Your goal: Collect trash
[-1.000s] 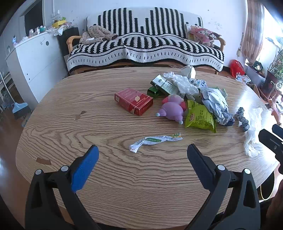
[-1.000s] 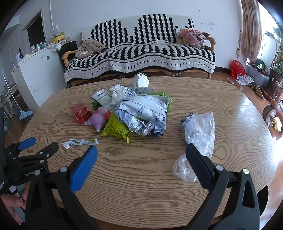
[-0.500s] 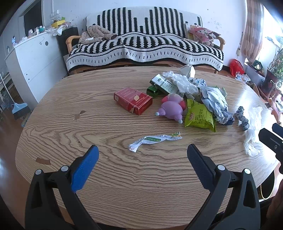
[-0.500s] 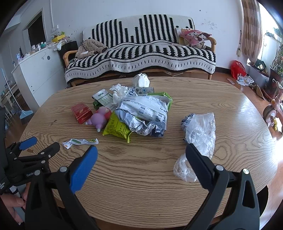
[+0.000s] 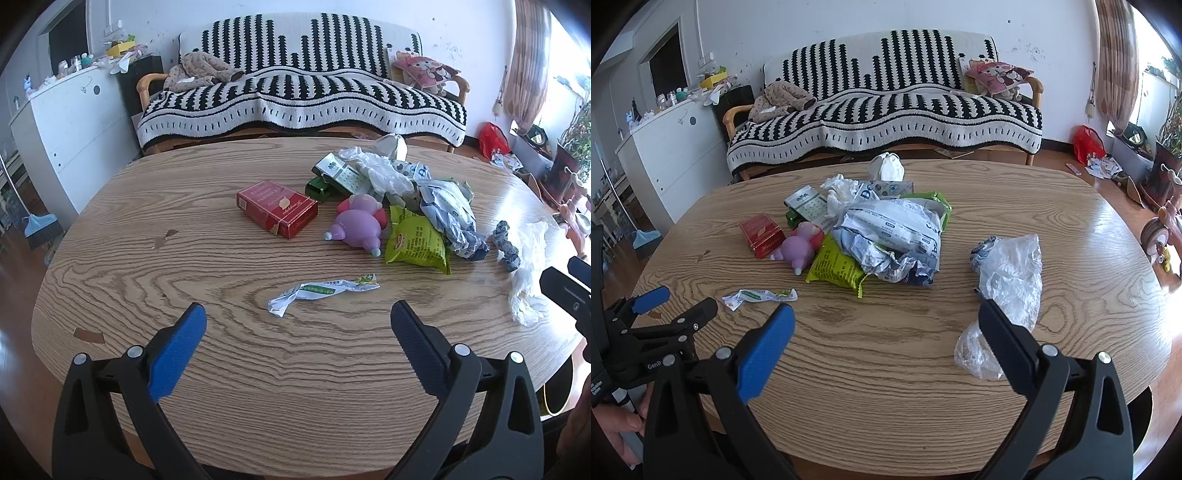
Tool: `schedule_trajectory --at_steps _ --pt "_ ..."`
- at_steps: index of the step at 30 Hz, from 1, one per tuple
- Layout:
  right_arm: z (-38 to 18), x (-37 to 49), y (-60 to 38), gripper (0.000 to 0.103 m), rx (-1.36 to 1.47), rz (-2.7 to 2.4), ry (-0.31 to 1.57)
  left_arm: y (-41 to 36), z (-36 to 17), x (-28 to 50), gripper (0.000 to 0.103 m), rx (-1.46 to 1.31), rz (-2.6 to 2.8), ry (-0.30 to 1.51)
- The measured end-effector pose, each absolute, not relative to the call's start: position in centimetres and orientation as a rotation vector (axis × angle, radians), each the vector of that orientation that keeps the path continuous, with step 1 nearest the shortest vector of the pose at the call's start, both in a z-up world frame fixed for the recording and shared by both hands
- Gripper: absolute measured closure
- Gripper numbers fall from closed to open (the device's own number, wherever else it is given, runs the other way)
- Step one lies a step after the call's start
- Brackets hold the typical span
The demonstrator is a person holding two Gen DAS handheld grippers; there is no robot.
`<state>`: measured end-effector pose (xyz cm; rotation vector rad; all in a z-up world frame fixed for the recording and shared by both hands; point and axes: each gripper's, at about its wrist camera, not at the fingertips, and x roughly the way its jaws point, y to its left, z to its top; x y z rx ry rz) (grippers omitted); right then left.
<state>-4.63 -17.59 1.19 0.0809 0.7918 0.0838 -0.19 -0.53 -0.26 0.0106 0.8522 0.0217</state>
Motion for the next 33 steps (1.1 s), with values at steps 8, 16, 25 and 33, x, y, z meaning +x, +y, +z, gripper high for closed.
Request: schedule_trajectory --at_steps 8,16,25,33 --pt "1.25 -4.78 -17.52 0.007 0.079 0.088 0.795 -0.60 -0.31 -0.16 0.006 0.012 0.021 0.853" --pt "1.14 -4.77 -17.51 0.007 0.080 0.091 0.799 -0.67 -0.38 -0.19 0.006 0.011 0.021 0.855" --pt "1.09 -4.72 -17.47 0.007 0.081 0.091 0.799 -0.82 -0.50 -0.23 0.006 0.014 0.021 0.855" --pt "1.05 -4.68 -17.52 0.007 0.078 0.101 0.806 -1.05 -0.79 -0.22 0.006 0.028 0.009 0.865"
